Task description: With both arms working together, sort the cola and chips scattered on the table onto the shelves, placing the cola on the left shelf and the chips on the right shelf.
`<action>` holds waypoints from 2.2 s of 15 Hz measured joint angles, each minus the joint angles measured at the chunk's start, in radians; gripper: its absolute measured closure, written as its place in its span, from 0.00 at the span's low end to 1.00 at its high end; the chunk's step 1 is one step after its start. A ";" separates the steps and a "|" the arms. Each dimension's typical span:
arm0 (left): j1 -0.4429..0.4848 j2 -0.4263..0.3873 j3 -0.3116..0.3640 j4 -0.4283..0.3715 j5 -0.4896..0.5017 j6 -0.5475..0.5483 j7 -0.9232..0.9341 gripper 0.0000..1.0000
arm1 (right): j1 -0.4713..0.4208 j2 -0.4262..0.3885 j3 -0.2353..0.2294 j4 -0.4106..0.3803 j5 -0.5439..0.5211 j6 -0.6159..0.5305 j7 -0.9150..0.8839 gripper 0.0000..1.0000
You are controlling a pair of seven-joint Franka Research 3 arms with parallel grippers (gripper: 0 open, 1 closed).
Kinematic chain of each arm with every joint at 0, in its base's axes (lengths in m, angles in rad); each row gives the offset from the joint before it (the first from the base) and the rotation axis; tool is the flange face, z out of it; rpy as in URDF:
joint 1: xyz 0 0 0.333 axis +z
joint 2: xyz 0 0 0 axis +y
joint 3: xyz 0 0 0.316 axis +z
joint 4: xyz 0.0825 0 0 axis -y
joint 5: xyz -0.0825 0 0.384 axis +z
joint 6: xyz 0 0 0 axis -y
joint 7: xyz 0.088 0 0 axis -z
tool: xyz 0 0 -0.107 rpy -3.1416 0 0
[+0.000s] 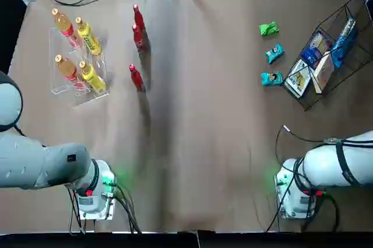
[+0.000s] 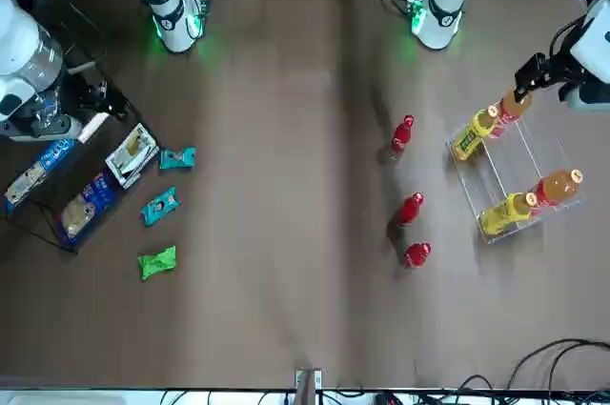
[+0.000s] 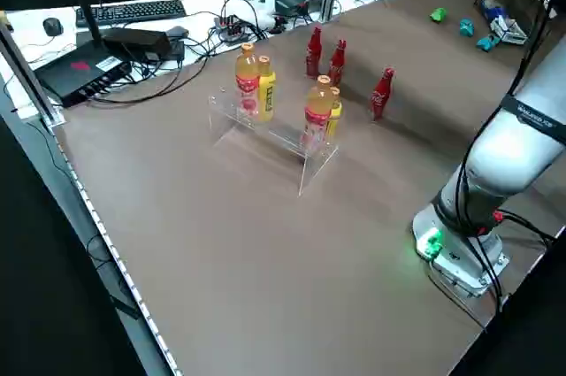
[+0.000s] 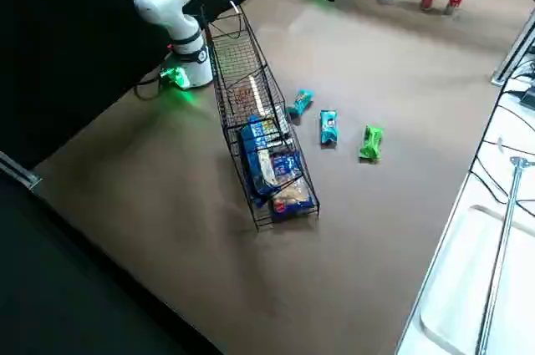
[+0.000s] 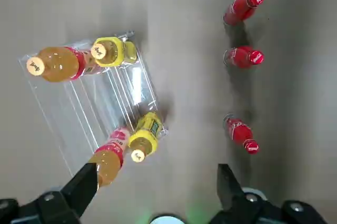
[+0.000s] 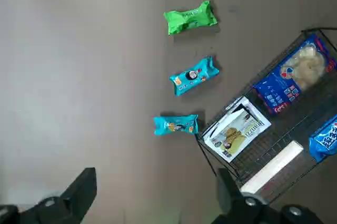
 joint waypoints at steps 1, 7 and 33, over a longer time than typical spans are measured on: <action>0.000 0.000 -0.001 0.000 0.000 0.000 0.000 0.00 | 0.000 0.000 0.000 0.000 0.000 0.000 0.000 0.00; 0.000 0.004 -0.002 0.000 -0.006 0.000 -0.008 0.00 | 0.000 0.000 0.001 0.000 0.000 0.000 0.000 0.00; -0.219 0.589 -0.006 0.075 0.076 0.716 -0.294 0.01 | 0.092 0.218 -0.008 -0.007 -0.020 0.108 0.016 0.00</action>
